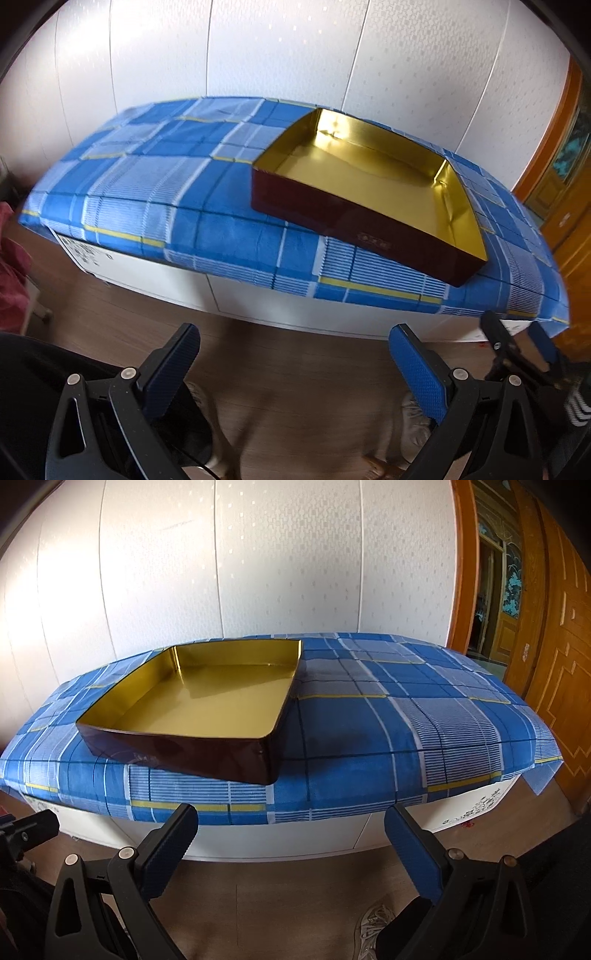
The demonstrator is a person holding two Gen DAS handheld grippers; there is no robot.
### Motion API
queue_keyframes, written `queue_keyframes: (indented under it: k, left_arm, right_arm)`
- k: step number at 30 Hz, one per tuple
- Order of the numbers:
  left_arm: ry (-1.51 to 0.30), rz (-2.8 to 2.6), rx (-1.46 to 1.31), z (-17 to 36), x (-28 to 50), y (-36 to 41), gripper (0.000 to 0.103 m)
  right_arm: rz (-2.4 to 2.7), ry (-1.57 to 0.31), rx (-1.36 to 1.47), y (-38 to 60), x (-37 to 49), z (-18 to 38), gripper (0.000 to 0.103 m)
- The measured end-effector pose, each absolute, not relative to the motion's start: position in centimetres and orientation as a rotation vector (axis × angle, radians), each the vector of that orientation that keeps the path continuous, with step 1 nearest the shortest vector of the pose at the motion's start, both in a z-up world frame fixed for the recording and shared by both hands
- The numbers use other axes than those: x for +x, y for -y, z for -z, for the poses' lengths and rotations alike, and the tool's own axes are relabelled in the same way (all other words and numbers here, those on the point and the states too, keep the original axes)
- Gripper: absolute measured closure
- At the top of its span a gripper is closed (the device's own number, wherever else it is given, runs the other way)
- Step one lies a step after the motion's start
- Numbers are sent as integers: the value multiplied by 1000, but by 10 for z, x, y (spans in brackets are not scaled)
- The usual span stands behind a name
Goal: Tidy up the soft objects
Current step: 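Lower both tools down toward the open cabinet shelf of clothes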
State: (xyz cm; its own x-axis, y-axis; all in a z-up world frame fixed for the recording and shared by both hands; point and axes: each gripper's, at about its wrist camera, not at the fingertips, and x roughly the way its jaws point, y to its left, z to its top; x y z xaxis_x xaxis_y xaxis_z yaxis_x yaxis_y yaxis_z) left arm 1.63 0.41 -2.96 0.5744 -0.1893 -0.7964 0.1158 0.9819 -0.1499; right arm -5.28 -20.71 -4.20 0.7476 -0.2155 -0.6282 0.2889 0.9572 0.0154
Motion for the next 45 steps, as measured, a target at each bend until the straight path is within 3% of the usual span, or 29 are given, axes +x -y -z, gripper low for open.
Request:
queue_keyframes:
  k: [14, 24, 31, 37, 45]
  left_arm:
    - [-1032, 130, 20, 63, 24, -13, 0]
    - [-1227, 218, 86, 112, 39, -14, 0]
    - [-1257, 260, 413, 138, 45, 18, 0]
    - [-1174, 269, 690, 159, 52, 43, 0]
    - [-1090, 318, 1007, 201, 50, 62, 0]
  right_arm:
    - [83, -883, -73, 191, -35, 86, 3]
    - [-55, -1067, -576, 156, -18, 155, 4]
    - [-109, -1154, -738, 162, -7, 195, 4]
    - [-73, -1156, -1085, 172, 7, 249, 4]
    - [-6, -1180, -1200, 201, 29, 276, 4]
